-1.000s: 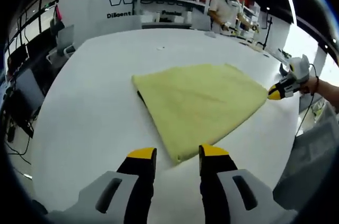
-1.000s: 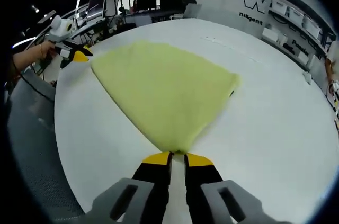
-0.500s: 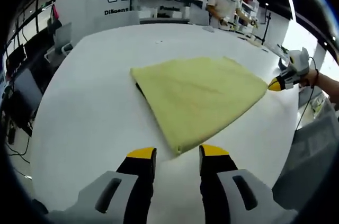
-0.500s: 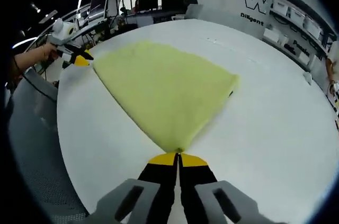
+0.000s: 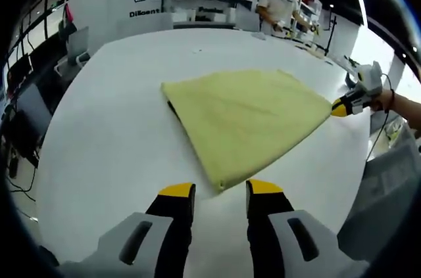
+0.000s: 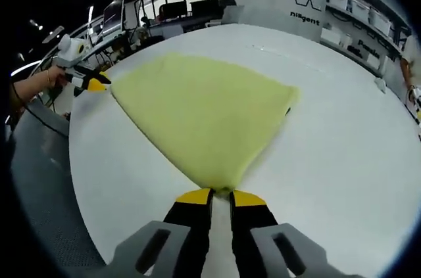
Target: Fold the garment on the visible template until the final outline fits inside the template.
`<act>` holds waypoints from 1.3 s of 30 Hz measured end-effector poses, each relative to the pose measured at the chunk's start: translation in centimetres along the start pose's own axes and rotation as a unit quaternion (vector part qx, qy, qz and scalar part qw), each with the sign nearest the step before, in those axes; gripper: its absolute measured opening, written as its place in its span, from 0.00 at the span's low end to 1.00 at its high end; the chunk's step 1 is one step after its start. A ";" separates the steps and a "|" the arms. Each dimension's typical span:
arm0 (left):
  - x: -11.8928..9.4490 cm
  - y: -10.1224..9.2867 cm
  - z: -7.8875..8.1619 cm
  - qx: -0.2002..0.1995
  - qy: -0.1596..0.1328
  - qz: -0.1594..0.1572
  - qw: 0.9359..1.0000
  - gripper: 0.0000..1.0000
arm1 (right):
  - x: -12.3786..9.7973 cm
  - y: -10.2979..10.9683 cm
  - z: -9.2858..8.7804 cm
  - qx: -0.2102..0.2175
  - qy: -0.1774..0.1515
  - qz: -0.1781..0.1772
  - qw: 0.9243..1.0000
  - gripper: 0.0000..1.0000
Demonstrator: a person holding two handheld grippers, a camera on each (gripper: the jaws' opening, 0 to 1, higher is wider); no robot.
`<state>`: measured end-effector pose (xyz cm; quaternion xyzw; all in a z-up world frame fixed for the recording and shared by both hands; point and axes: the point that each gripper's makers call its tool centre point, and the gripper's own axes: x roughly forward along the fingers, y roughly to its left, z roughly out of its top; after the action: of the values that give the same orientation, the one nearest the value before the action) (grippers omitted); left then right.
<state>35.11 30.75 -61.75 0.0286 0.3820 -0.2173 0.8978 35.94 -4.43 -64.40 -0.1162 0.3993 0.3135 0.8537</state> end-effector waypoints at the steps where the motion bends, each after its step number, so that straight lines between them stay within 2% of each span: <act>1: 0.0 0.0 0.0 0.000 0.001 0.000 1.000 0.33 | 0.1 0.0 -0.1 -0.004 0.002 0.000 1.000 0.02; 9: -0.1 -0.1 0.1 0.003 -0.001 -0.001 1.000 0.30 | -0.1 0.1 0.0 -0.013 0.000 0.002 1.000 0.00; 25: 0.2 -0.1 -1.0 0.015 0.017 -0.003 1.000 0.30 | -0.8 -0.6 -0.3 -0.036 0.008 -0.017 0.999 0.00; 34: 0.7 0.3 -1.1 0.007 0.013 -0.002 1.000 0.27 | -0.7 -0.5 -0.4 -0.032 0.012 -0.015 0.999 0.00; 37: 1.0 -0.1 -0.7 -0.028 0.001 -0.016 0.999 0.24 | -0.6 -0.5 -0.4 -0.031 0.014 -0.016 0.999 0.00; 39: 1.1 0.1 -0.5 -0.027 -0.003 -0.013 1.000 0.24 | -0.6 -0.5 -0.4 -0.030 0.014 -0.015 0.999 0.00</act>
<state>35.50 30.56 -62.92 -0.0007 0.3857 -0.2184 0.8964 35.73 -5.30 -64.27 -0.1520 0.4000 0.3103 0.8489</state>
